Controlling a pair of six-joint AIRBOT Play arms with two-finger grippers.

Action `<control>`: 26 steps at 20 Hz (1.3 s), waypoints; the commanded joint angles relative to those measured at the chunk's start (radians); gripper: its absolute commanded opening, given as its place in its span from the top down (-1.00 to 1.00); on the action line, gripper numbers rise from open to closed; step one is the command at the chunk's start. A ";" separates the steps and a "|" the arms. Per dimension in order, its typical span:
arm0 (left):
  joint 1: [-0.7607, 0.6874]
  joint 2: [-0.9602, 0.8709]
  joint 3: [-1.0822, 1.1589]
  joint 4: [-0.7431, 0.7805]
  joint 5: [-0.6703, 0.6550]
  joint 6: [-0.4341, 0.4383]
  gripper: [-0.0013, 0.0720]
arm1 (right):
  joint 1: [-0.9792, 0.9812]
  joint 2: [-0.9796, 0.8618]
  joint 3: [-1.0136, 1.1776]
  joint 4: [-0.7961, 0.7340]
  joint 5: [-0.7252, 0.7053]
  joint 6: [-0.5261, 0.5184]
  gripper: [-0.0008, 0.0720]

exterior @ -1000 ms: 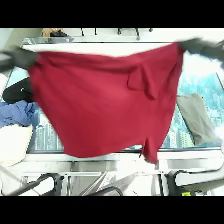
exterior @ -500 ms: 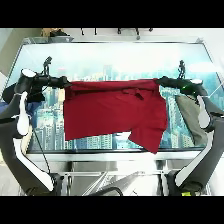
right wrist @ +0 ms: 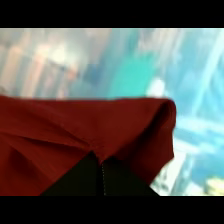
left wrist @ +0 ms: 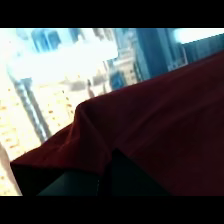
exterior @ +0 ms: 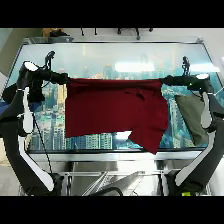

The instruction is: Fold the shirts.

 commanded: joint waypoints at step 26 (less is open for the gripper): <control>0.124 0.415 -0.723 0.173 -0.242 -0.181 -0.67 | -0.274 0.566 -0.590 -0.304 0.287 0.325 0.26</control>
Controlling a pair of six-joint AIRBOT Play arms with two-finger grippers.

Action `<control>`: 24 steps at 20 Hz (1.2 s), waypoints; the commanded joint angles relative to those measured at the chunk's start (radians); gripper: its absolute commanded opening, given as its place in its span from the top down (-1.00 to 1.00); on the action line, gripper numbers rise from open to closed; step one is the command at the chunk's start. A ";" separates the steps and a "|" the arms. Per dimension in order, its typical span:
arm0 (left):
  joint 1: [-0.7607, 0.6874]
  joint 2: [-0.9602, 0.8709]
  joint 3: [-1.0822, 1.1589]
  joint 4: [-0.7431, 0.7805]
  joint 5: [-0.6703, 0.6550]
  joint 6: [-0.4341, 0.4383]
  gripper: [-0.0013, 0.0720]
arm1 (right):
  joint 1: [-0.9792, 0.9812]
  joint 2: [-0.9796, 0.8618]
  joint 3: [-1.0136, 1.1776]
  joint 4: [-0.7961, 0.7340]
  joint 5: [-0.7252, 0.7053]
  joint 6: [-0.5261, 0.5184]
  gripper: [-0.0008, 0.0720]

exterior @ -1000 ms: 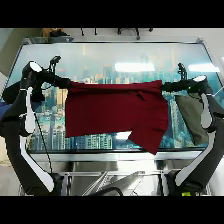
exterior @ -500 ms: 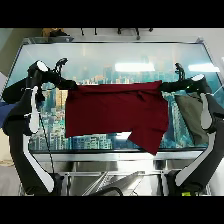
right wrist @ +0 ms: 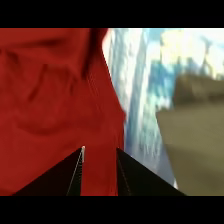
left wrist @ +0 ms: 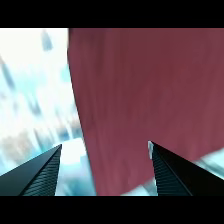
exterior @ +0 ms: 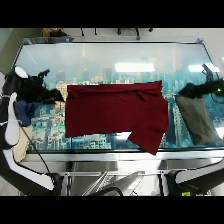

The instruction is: Fold the shirts.

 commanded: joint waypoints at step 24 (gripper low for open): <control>0.127 0.219 -0.524 -0.193 0.083 0.112 -0.66 | -0.039 0.359 -0.950 0.083 -0.222 0.003 -0.09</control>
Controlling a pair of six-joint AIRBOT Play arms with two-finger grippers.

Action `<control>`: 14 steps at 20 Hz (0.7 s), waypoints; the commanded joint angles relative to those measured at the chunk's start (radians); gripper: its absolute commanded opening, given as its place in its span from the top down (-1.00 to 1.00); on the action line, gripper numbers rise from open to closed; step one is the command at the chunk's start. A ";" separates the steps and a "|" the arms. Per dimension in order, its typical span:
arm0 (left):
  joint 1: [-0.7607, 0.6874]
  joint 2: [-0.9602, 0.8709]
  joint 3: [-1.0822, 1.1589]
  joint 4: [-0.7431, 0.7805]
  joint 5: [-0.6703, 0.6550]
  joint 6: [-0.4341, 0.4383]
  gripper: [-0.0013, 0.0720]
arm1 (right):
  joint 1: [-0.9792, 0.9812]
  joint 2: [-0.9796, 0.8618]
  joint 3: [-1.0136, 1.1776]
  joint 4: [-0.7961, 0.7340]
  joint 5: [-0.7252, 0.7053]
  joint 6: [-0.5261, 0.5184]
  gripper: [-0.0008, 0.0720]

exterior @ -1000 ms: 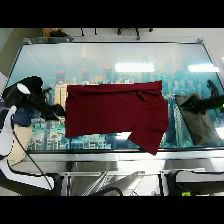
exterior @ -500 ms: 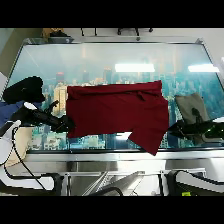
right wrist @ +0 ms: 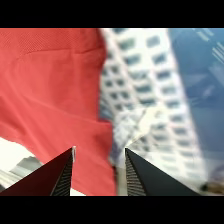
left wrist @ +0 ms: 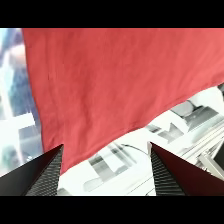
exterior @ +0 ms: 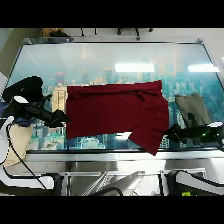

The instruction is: Fold the shirts.

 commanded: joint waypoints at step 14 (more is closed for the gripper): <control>-0.121 0.039 -0.122 0.011 0.193 0.037 0.91 | 0.141 -0.018 -0.042 0.080 -0.121 -0.050 0.77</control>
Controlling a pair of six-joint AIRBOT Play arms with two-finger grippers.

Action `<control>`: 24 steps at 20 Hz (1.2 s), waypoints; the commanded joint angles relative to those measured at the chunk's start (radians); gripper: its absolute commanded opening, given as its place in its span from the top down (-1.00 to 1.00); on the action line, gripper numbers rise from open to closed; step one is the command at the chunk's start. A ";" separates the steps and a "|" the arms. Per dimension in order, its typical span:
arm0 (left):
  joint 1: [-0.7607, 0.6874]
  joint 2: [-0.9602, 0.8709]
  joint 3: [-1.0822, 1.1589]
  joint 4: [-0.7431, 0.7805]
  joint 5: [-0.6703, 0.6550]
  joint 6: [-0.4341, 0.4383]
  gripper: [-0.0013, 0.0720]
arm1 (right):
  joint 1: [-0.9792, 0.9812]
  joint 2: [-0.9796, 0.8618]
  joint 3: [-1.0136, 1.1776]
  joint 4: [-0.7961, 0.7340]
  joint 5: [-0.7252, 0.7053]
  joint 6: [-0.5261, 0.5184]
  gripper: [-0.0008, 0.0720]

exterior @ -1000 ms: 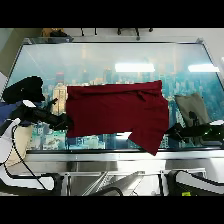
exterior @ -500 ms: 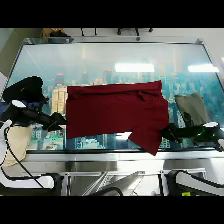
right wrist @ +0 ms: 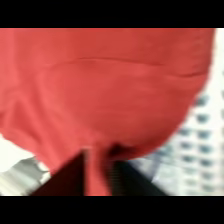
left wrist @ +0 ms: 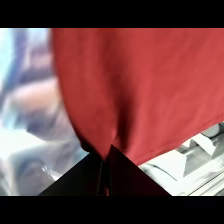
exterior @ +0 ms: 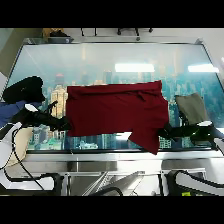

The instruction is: Fold the shirts.

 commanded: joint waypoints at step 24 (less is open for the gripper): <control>-0.131 -0.142 0.594 0.154 0.025 -0.100 0.91 | 0.159 -0.222 0.512 0.296 -0.225 -0.192 0.92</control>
